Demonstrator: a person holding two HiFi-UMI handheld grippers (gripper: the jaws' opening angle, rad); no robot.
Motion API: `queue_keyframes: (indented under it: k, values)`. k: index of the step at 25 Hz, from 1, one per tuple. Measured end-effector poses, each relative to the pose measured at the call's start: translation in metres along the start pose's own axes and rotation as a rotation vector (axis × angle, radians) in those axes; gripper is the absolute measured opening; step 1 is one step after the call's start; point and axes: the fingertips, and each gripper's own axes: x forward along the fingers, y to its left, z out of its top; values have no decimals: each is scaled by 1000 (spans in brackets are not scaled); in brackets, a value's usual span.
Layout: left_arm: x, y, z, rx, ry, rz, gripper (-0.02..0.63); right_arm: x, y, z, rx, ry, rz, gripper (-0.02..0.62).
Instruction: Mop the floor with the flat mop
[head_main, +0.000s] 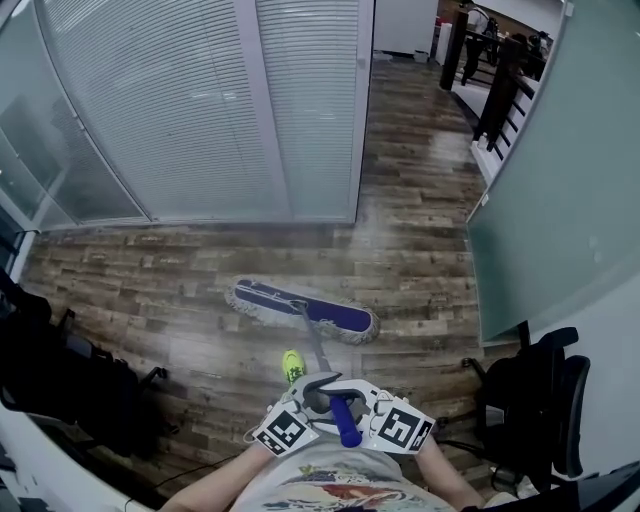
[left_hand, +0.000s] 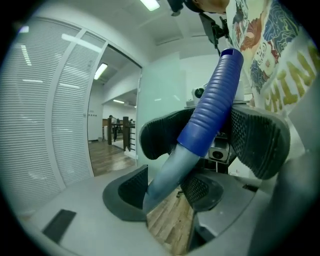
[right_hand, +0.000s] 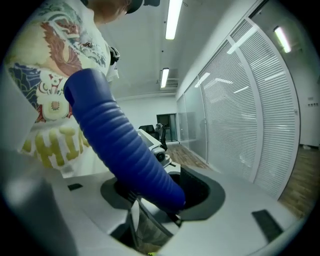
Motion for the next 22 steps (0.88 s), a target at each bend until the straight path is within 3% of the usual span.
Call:
queue_keyframes:
  k: [5,12,22]
  values:
    - [-10,-6,-11,2,-21,-21,190,11,11,-7,-28,-4,-6,227]
    - [-8,16,-21,11,-23,-23,190,27,-6,-13,-46,14,-10,225]
    - [0,110,-30,11,-38,-23,192,73,-90,-9,-55,43,-36,225]
